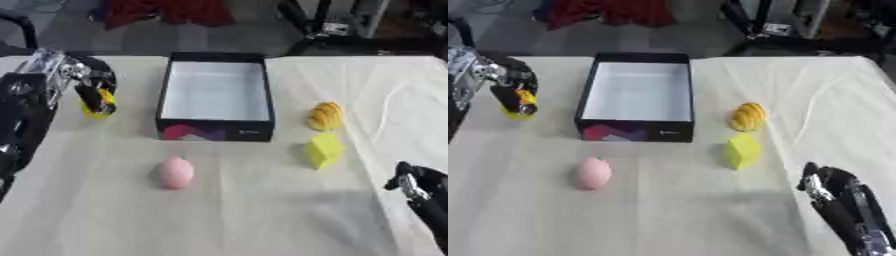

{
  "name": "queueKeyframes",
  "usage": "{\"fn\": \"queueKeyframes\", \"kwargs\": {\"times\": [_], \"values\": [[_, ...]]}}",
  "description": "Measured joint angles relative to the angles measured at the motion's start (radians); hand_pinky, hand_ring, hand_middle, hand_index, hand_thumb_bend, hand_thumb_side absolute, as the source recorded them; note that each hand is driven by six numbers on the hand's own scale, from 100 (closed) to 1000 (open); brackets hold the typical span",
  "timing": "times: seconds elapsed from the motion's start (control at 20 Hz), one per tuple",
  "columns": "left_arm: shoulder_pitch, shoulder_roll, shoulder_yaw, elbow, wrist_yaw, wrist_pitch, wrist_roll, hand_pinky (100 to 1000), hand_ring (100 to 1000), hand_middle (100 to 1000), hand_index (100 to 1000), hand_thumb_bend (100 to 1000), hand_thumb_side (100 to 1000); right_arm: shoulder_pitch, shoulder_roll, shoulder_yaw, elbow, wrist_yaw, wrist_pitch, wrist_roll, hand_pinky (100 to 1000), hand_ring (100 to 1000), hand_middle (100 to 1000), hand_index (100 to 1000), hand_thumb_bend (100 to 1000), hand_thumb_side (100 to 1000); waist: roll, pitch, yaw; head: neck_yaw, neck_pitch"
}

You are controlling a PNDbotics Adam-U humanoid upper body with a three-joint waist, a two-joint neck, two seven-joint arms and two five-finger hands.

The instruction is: Pick up objects on the table and place them in the box.

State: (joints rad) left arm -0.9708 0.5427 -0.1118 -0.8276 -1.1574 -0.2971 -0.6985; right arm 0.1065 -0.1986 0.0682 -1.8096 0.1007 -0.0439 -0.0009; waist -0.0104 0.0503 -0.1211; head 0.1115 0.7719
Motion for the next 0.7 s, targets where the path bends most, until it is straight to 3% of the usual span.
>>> {"fn": "queueKeyframes", "kwargs": {"times": [0.2, 0.45, 0.65, 0.7], "values": [[-0.052, -0.025, 0.004, -0.071, 0.059, 0.01, 0.056, 536, 412, 426, 602, 188, 344, 0.001, 0.0, 0.0, 0.0, 0.0, 0.0, 0.001, 704, 513, 429, 454, 100, 579, 0.0, -0.001, 0.002, 0.002, 0.0], [-0.107, -0.128, -0.033, -0.076, 0.07, -0.009, 0.097, 552, 421, 444, 613, 197, 354, 0.0, 0.0, 0.007, 0.001, 0.0, 0.001, 0.004, 704, 513, 429, 453, 100, 581, 0.0, -0.002, -0.012, 0.009, 0.0], [-0.112, -0.226, -0.062, -0.027, 0.026, -0.021, 0.156, 657, 507, 529, 708, 292, 413, -0.003, 0.0, 0.011, 0.001, 0.0, 0.0, 0.009, 704, 513, 429, 453, 100, 572, 0.0, -0.002, -0.026, 0.01, 0.0], [-0.108, -0.246, -0.066, -0.012, 0.008, -0.022, 0.174, 711, 565, 594, 773, 352, 447, -0.006, 0.0, 0.012, 0.001, 0.0, 0.0, 0.01, 704, 513, 429, 453, 100, 576, 0.0, -0.002, -0.028, 0.009, 0.0]]}}
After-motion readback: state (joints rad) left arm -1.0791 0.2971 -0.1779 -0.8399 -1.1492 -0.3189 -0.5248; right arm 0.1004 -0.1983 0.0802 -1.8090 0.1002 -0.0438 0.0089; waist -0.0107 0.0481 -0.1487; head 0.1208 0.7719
